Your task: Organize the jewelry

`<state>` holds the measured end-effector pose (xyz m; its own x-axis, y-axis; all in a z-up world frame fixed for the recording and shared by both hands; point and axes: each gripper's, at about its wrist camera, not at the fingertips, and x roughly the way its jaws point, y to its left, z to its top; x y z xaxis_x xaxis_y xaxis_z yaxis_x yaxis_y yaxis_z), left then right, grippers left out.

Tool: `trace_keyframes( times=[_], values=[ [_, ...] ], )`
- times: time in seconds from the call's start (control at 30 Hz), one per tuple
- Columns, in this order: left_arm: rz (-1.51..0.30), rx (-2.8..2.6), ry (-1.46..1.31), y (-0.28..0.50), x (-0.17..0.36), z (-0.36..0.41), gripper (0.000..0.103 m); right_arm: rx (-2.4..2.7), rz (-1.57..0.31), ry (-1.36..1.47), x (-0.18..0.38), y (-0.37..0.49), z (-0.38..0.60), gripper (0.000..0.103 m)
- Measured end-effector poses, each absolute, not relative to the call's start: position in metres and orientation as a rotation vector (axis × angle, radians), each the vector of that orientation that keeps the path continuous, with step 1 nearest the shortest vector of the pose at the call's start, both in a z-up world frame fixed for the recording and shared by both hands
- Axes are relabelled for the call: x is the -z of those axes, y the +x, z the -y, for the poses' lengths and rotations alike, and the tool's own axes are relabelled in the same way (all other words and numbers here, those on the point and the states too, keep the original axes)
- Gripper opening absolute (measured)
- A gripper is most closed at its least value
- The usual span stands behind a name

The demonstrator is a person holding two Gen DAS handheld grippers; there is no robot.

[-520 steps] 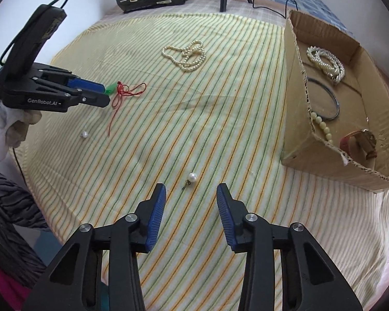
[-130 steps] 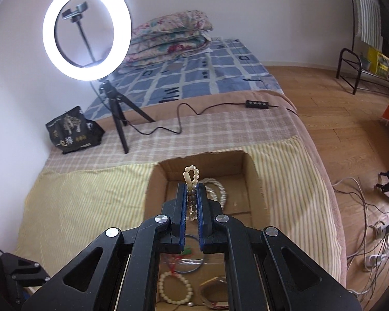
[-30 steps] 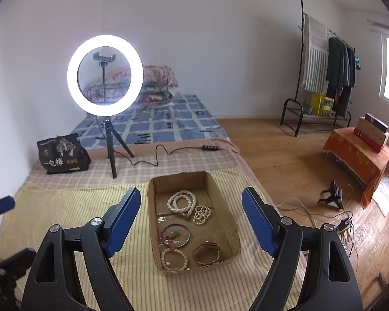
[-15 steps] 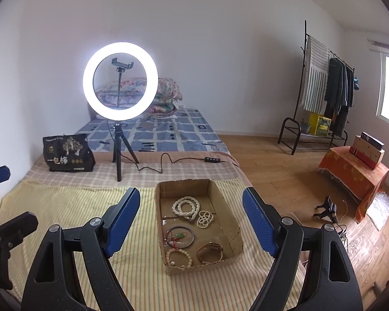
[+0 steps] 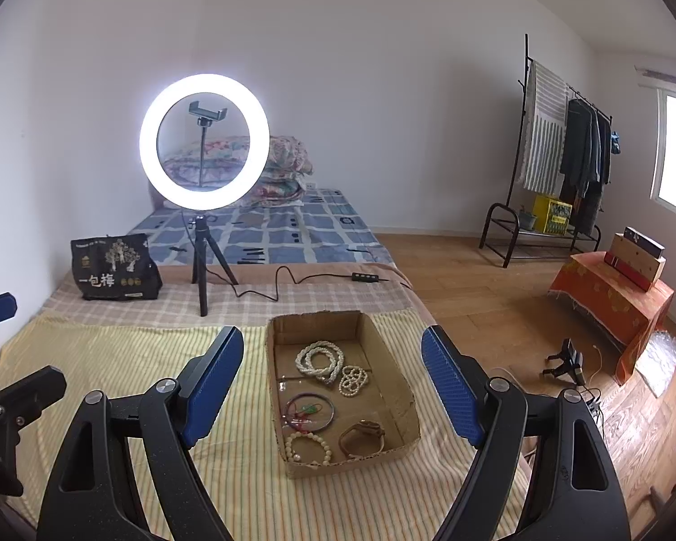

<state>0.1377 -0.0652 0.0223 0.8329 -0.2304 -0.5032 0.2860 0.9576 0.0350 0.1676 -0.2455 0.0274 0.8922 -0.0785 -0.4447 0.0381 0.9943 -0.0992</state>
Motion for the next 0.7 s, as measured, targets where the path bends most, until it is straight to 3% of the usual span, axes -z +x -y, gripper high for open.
trace_keyframes(
  times=[0.7],
  values=[
    [-0.522,0.278,0.106,0.1389,-0.0222,0.0643,0.103,0.069,-0.464,-0.087,-0.0258,0.1667,0.248,0.081]
  ],
)
